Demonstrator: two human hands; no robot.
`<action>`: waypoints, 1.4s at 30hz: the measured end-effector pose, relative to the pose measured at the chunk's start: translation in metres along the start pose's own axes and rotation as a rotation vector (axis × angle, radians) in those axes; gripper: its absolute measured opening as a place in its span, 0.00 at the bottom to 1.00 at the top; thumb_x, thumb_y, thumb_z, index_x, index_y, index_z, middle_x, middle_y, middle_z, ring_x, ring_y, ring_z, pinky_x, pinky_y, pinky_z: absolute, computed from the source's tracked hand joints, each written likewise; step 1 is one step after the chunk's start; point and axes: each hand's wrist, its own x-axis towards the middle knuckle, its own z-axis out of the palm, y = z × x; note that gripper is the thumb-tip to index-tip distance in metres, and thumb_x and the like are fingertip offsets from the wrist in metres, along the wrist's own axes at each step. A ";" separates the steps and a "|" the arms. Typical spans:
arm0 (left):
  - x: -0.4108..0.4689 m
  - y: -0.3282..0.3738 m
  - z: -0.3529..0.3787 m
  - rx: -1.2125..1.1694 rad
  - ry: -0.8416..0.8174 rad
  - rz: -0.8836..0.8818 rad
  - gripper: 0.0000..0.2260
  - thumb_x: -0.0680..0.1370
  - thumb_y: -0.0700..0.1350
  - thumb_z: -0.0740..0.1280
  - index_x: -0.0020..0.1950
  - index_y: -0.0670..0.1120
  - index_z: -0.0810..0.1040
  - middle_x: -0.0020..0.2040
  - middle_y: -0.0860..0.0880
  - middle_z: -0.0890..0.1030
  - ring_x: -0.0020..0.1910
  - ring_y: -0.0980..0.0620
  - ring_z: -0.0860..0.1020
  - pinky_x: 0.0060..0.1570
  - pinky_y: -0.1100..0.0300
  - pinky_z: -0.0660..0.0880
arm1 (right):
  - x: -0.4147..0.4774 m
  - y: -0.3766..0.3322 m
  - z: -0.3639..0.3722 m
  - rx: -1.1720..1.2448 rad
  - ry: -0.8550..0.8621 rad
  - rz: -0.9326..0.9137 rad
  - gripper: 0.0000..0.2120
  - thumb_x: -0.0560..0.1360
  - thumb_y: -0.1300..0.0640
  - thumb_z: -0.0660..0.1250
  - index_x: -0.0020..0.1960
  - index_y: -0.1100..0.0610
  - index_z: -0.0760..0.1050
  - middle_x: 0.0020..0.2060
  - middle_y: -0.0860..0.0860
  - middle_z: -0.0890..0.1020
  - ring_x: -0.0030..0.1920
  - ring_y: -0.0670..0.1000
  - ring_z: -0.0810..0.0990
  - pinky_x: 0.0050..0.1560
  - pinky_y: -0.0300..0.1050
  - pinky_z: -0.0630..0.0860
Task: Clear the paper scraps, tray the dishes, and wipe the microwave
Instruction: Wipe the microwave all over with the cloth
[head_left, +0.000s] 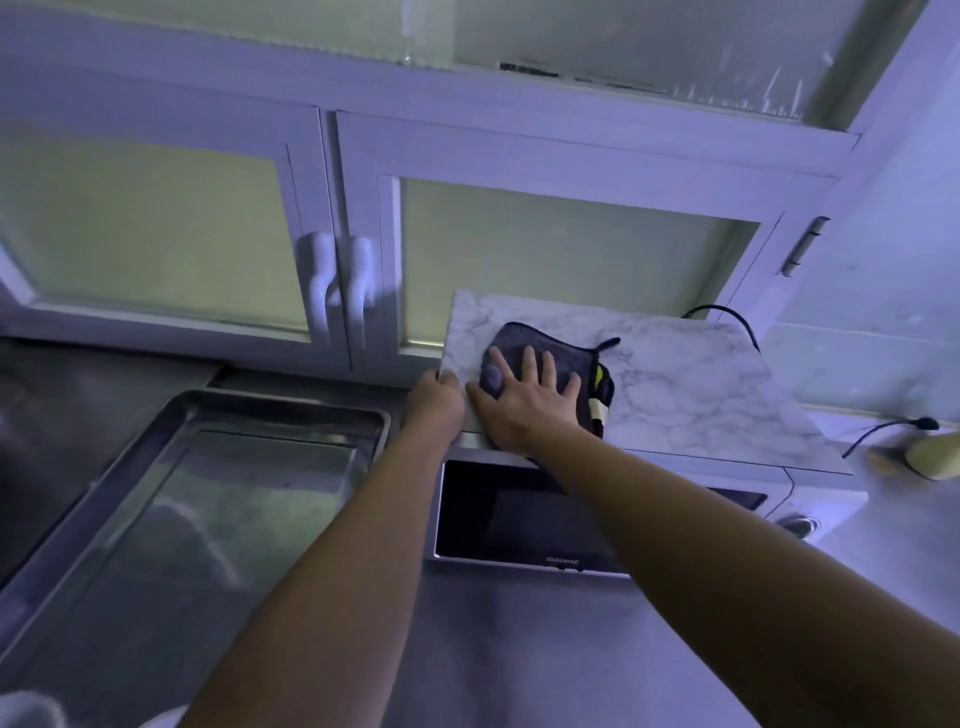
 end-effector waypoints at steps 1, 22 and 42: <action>-0.001 0.001 -0.001 0.010 -0.007 0.002 0.18 0.84 0.49 0.54 0.67 0.41 0.75 0.66 0.35 0.76 0.63 0.35 0.75 0.62 0.50 0.70 | 0.003 0.002 0.000 -0.013 0.006 -0.017 0.36 0.76 0.28 0.41 0.80 0.40 0.41 0.81 0.54 0.42 0.80 0.59 0.37 0.73 0.69 0.37; -0.018 -0.014 -0.006 0.042 0.069 0.066 0.16 0.85 0.49 0.51 0.57 0.47 0.78 0.60 0.42 0.79 0.54 0.42 0.75 0.49 0.56 0.66 | 0.097 0.066 -0.029 0.017 -0.040 0.105 0.34 0.77 0.32 0.43 0.80 0.40 0.44 0.82 0.51 0.44 0.80 0.56 0.39 0.74 0.68 0.38; -0.035 -0.015 0.002 -0.312 0.526 0.090 0.17 0.85 0.54 0.52 0.61 0.47 0.75 0.52 0.48 0.81 0.51 0.44 0.78 0.43 0.57 0.65 | 0.105 -0.012 -0.007 -0.108 -0.062 -0.470 0.30 0.78 0.30 0.44 0.79 0.35 0.46 0.81 0.48 0.44 0.80 0.52 0.39 0.74 0.66 0.38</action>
